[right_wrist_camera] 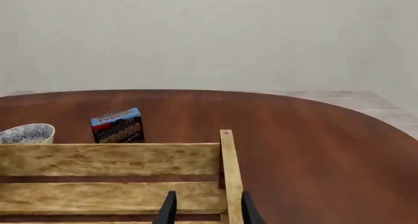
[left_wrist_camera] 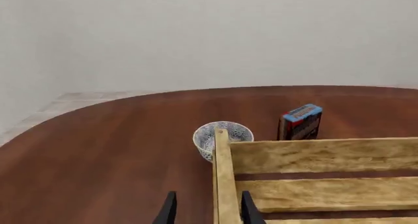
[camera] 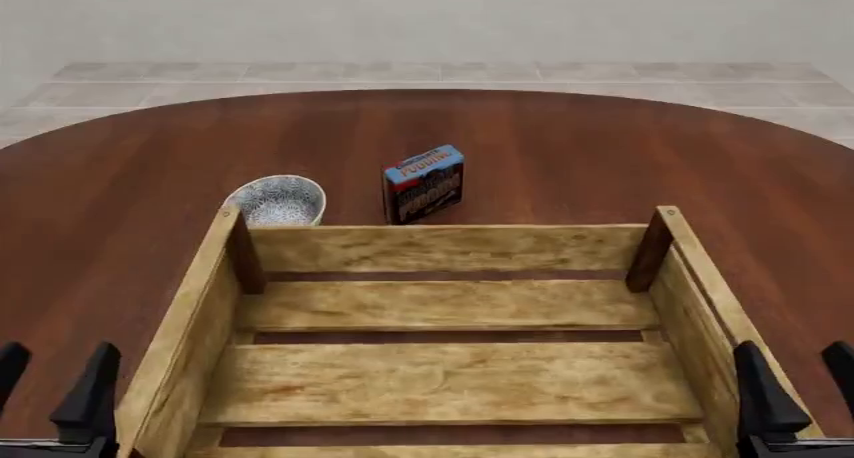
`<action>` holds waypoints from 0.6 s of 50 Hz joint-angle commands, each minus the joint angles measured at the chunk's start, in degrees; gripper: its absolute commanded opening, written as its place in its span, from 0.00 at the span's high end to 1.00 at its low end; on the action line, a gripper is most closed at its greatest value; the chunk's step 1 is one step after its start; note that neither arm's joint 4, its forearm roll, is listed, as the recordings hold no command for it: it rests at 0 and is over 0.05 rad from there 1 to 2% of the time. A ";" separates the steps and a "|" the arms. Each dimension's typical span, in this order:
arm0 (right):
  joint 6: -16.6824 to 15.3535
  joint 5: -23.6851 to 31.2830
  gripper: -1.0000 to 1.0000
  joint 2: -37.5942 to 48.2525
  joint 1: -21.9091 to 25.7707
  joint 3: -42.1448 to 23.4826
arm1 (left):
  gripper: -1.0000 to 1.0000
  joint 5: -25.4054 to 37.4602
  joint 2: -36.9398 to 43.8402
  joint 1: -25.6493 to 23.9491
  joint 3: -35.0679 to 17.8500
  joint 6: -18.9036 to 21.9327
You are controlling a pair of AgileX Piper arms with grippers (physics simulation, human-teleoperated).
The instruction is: Pick up the salad dressing and put it in the tray.
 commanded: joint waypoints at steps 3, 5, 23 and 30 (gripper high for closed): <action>0.01 0.16 0.00 0.13 0.00 -0.26 | 0.00 -0.61 -0.01 2.95 -1.64 3.48; 0.06 0.12 0.00 0.11 0.00 -0.20 | 0.00 0.42 0.00 1.72 -1.78 3.30; 0.02 0.23 0.00 0.06 0.01 -0.26 | 0.00 21.09 3.33 3.25 -17.96 6.13; 0.03 0.17 0.00 0.11 0.01 -0.26 | 0.00 29.68 7.36 0.43 -23.85 2.01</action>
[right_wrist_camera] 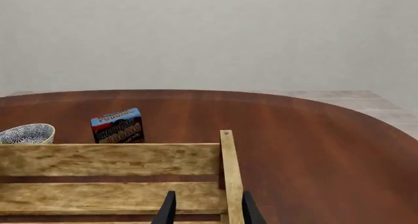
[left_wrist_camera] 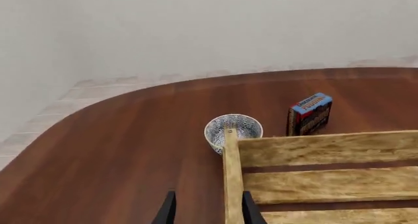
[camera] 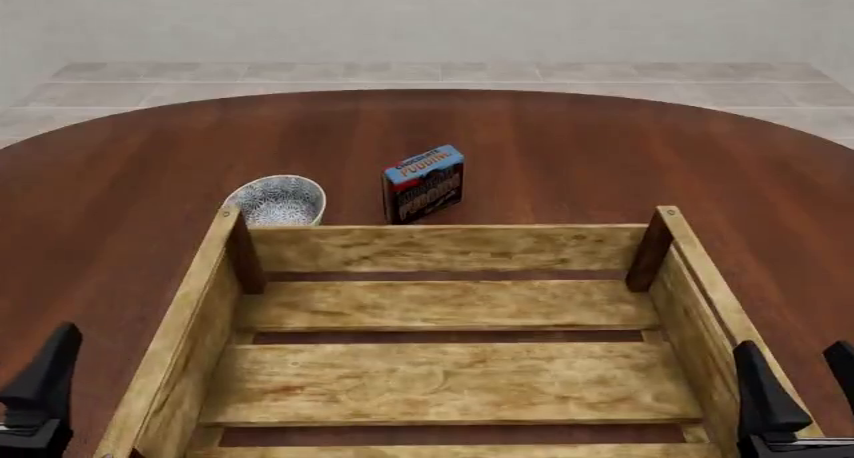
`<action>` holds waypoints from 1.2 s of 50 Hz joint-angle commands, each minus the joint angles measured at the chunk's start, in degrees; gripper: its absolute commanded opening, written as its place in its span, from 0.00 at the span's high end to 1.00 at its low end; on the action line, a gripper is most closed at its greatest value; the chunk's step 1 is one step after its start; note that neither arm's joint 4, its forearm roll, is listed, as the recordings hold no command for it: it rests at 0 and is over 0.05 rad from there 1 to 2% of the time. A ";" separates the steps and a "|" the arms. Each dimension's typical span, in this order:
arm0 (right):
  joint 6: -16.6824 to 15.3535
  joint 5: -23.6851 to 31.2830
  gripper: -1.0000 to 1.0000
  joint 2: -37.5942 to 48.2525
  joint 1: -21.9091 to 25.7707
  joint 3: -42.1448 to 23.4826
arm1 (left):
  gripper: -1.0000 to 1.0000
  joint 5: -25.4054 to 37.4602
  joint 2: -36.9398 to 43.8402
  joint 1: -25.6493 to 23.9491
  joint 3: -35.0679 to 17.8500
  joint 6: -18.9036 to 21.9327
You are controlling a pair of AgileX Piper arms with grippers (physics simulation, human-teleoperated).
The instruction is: Pick up the salad dressing and put it in the tray.
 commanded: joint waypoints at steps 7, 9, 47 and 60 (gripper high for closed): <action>0.00 -0.26 0.00 0.16 0.00 0.10 | 0.00 22.50 9.57 -2.41 -15.18 -0.78; 0.00 -0.23 0.00 0.17 0.00 0.07 | 0.00 26.56 8.52 -1.40 -18.65 1.56; 0.00 -0.25 0.00 0.21 0.01 0.04 | 0.00 51.76 26.79 17.69 -37.30 11.22; 0.00 -0.25 0.00 0.22 0.02 0.04 | 0.00 50.75 24.73 23.71 -30.23 15.29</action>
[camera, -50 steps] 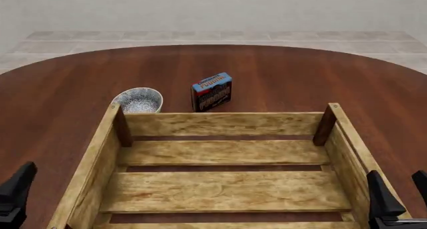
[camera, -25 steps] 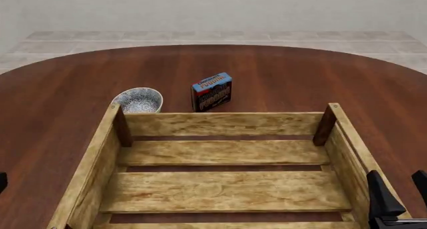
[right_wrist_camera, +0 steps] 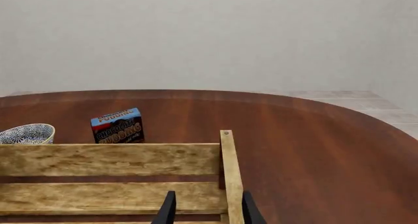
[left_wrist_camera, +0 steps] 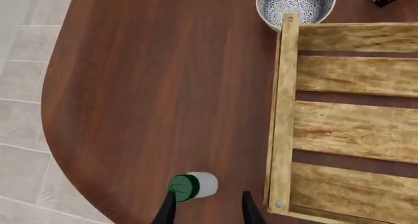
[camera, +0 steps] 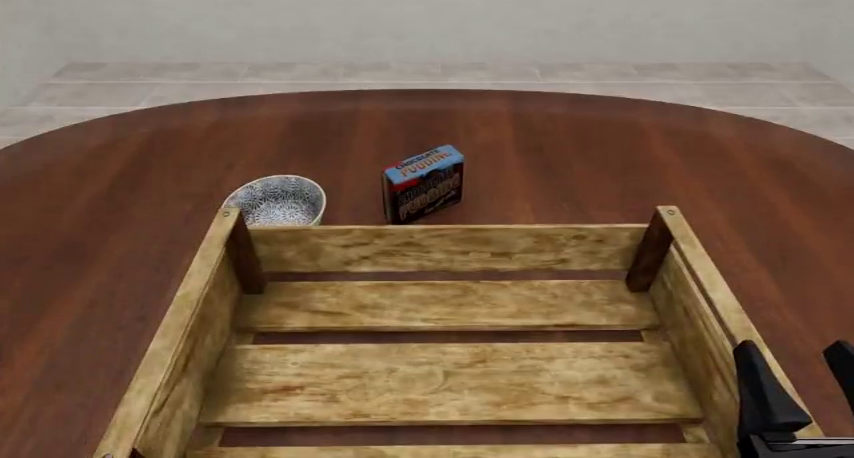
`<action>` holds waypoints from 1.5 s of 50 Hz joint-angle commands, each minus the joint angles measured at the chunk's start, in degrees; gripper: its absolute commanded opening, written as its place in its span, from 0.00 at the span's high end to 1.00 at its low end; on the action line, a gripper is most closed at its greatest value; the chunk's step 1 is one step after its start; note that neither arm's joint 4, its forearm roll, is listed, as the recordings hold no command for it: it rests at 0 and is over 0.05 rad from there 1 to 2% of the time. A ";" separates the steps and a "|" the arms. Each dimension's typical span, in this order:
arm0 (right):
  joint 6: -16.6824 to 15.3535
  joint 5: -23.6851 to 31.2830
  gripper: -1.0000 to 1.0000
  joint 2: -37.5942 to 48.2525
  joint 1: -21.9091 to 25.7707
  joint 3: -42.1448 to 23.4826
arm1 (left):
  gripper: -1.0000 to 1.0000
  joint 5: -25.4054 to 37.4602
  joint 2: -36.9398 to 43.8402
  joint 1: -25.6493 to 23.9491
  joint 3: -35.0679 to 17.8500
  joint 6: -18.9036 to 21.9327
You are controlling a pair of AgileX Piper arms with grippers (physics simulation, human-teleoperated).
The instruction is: Pick up the salad dressing and put it in the tray.
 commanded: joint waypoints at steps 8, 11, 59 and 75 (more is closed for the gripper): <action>0.00 0.00 0.00 0.00 0.00 0.00 | 0.00 -3.38 1.19 7.85 5.87 3.53; -0.01 0.00 0.00 0.00 0.00 0.00 | 0.00 -4.26 1.50 8.24 6.38 3.33; 0.02 0.01 0.00 0.02 -0.01 0.00 | 0.00 -25.78 11.16 19.86 25.10 7.77; -0.02 0.00 0.00 -0.01 0.00 0.00 | 0.00 -29.58 14.07 21.65 28.49 9.37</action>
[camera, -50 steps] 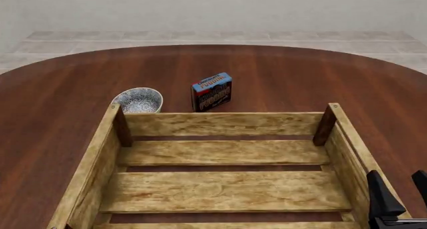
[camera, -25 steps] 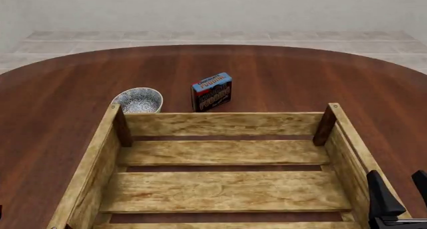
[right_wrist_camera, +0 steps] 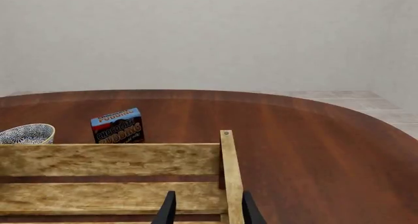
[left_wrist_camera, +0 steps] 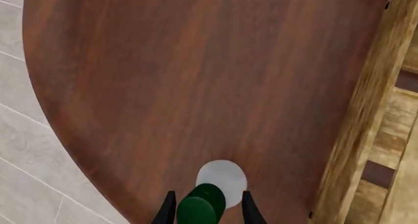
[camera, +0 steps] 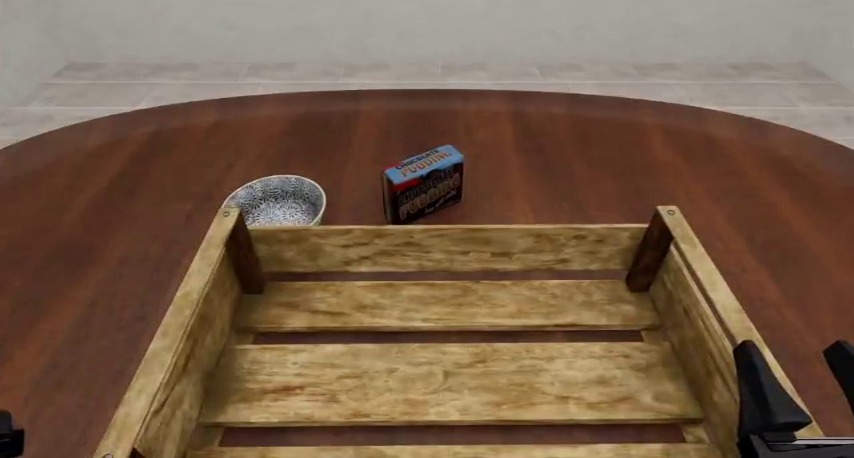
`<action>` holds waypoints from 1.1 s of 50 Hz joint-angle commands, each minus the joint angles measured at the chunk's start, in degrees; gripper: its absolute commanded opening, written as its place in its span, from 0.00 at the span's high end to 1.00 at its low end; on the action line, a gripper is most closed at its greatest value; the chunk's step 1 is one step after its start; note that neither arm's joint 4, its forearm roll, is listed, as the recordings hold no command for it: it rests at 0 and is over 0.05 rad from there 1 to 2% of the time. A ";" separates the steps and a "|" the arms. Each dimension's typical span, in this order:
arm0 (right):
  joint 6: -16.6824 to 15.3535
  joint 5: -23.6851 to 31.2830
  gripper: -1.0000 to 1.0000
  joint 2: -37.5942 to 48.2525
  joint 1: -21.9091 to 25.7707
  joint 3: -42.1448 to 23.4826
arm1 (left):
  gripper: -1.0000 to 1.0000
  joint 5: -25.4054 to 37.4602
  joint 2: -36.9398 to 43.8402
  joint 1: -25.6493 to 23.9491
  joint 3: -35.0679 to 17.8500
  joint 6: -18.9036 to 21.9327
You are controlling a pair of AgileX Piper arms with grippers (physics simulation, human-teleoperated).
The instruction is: Pick up the salad dressing and put it in the tray.
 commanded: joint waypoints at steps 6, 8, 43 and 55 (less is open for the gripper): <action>0.00 0.00 0.00 0.00 0.02 0.00 | 0.00 -4.66 3.46 2.65 3.68 2.34; -0.01 0.00 0.00 -0.01 0.00 0.00 | 0.00 -4.90 3.64 2.70 3.84 2.43; 0.01 0.00 0.00 0.01 0.01 0.00 | 1.00 3.10 -1.73 -1.29 -3.30 -0.03; 0.00 0.00 0.00 0.00 -0.01 0.00 | 1.00 8.78 -4.28 -5.69 -12.60 -2.99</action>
